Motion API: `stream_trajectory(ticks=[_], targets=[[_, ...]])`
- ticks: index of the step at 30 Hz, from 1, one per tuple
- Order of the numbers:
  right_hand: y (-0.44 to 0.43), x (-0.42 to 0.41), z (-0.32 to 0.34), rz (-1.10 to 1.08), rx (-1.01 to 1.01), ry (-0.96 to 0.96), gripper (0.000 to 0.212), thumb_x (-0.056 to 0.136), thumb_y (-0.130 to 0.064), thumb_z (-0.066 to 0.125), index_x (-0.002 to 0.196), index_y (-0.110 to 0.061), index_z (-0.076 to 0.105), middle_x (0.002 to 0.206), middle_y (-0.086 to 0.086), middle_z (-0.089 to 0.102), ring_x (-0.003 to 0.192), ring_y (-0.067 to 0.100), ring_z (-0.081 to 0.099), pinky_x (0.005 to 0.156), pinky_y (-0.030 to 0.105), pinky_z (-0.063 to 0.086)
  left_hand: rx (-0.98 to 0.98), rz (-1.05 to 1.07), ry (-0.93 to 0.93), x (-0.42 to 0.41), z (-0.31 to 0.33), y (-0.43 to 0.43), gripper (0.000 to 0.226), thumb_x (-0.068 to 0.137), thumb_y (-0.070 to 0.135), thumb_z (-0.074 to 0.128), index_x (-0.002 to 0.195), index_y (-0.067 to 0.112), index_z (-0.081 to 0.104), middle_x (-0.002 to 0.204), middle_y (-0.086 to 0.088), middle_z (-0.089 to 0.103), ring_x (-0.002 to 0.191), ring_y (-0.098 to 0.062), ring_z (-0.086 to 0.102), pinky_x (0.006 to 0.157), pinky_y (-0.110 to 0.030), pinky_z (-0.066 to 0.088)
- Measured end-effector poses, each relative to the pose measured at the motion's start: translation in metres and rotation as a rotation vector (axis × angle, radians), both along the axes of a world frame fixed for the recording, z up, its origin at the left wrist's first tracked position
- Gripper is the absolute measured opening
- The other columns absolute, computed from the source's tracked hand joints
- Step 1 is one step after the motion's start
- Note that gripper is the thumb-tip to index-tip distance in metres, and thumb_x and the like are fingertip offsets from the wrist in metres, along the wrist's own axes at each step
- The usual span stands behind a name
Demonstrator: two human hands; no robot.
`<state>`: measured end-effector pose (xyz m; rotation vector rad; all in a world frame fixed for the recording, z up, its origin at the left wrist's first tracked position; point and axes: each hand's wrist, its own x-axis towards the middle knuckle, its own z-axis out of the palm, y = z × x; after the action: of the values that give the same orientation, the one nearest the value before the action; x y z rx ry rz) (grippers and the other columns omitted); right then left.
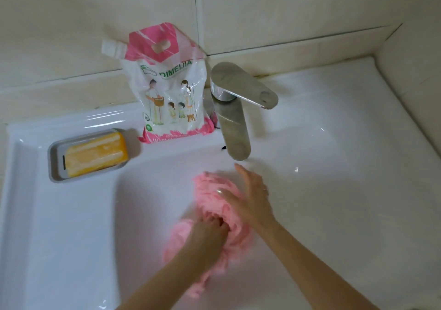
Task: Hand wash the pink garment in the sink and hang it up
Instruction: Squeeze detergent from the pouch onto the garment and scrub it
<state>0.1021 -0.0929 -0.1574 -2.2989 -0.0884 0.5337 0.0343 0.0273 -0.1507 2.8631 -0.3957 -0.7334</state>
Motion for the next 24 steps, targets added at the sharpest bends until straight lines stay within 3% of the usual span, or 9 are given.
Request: stream_trajectory(ticks=[1,4,7,9,12,16,19,22,24], targets=[[0.011,0.002,-0.013,0.089,-0.031,0.039,0.090,0.068,-0.073,0.059,0.145,-0.041,0.026,0.147,-0.001,0.030,0.133,0.019,0.032,0.108,0.042,0.032,0.062,-0.021,-0.096,-0.004,0.002,-0.003,0.042,0.082,0.018,0.066,0.123,0.012,0.059,0.126,-0.013,0.057,0.120,-0.026,0.052,0.097,-0.046,0.041],[0.024,-0.001,-0.038,0.152,-0.099,-0.003,0.072,0.080,-0.046,0.068,0.142,-0.042,0.033,0.140,0.001,0.032,0.121,0.024,0.046,0.098,0.037,0.043,0.127,0.260,0.123,-0.022,-0.011,0.002,0.072,0.085,0.037,0.057,0.144,0.009,0.027,0.149,-0.011,0.027,0.135,-0.030,0.030,0.108,-0.046,0.029],[0.009,0.000,-0.043,-0.017,0.005,0.027,0.056,0.085,-0.025,0.066,0.137,-0.024,0.047,0.123,0.004,0.051,0.110,0.025,0.056,0.092,0.033,0.045,-0.075,0.414,0.031,-0.040,-0.022,0.013,0.107,0.058,0.076,0.046,0.137,0.004,0.039,0.134,-0.018,0.053,0.107,-0.036,0.062,0.083,-0.049,0.052],[-0.009,0.001,-0.033,-0.152,0.093,0.016,0.049,0.069,-0.034,0.070,0.113,-0.015,0.061,0.105,0.002,0.056,0.097,0.023,0.058,0.081,0.030,0.045,-0.127,0.384,-0.012,-0.048,-0.033,0.016,0.111,0.053,0.088,0.039,0.132,0.010,0.049,0.128,-0.011,0.060,0.094,-0.031,0.066,0.074,-0.045,0.055],[-0.028,-0.012,-0.006,-0.135,0.189,0.068,0.037,0.063,-0.028,0.080,0.086,-0.021,0.051,0.086,-0.003,0.058,0.079,0.020,0.057,0.070,0.033,0.047,-0.173,0.408,-0.101,-0.045,-0.036,0.017,0.078,0.062,0.075,0.045,0.121,0.025,0.060,0.101,0.001,0.066,0.077,-0.026,0.060,0.064,-0.039,0.049],[-0.018,-0.022,0.008,0.045,0.032,0.227,0.071,0.058,-0.069,0.066,0.118,-0.036,0.046,0.097,-0.011,0.059,0.091,0.017,0.057,0.084,0.031,0.046,-0.163,0.570,-0.007,-0.029,-0.043,0.019,0.061,0.067,0.043,0.038,0.124,0.032,0.057,0.099,0.001,0.059,0.093,-0.030,0.054,0.077,-0.041,0.041],[-0.004,-0.019,-0.007,0.204,-0.312,-0.026,0.086,0.056,-0.084,0.035,0.117,-0.028,0.059,0.125,-0.002,0.044,0.113,0.021,0.044,0.098,0.033,0.038,-0.132,0.572,0.008,-0.027,-0.046,0.016,0.061,0.075,0.043,0.025,0.130,0.030,0.051,0.111,0.001,0.053,0.107,-0.024,0.045,0.088,-0.039,0.033],[0.008,-0.034,-0.018,0.195,-0.142,-0.055,0.067,0.071,-0.068,0.048,0.114,-0.018,0.060,0.129,-0.001,0.045,0.110,0.023,0.050,0.096,0.039,0.043,-0.146,0.585,0.009,-0.030,-0.048,0.016,0.056,0.081,0.041,0.031,0.130,0.022,0.052,0.107,-0.002,0.054,0.101,-0.025,0.050,0.090,-0.043,0.040],[0.018,-0.059,-0.028,0.195,-0.212,-0.303,0.054,0.074,-0.063,0.049,0.108,-0.022,0.062,0.113,0.000,0.058,0.098,0.025,0.057,0.083,0.040,0.050,-0.148,0.590,-0.048,-0.030,-0.057,0.016,0.044,0.081,0.032,0.040,0.117,0.016,0.059,0.097,-0.003,0.056,0.091,-0.026,0.055,0.080,-0.045,0.048]])
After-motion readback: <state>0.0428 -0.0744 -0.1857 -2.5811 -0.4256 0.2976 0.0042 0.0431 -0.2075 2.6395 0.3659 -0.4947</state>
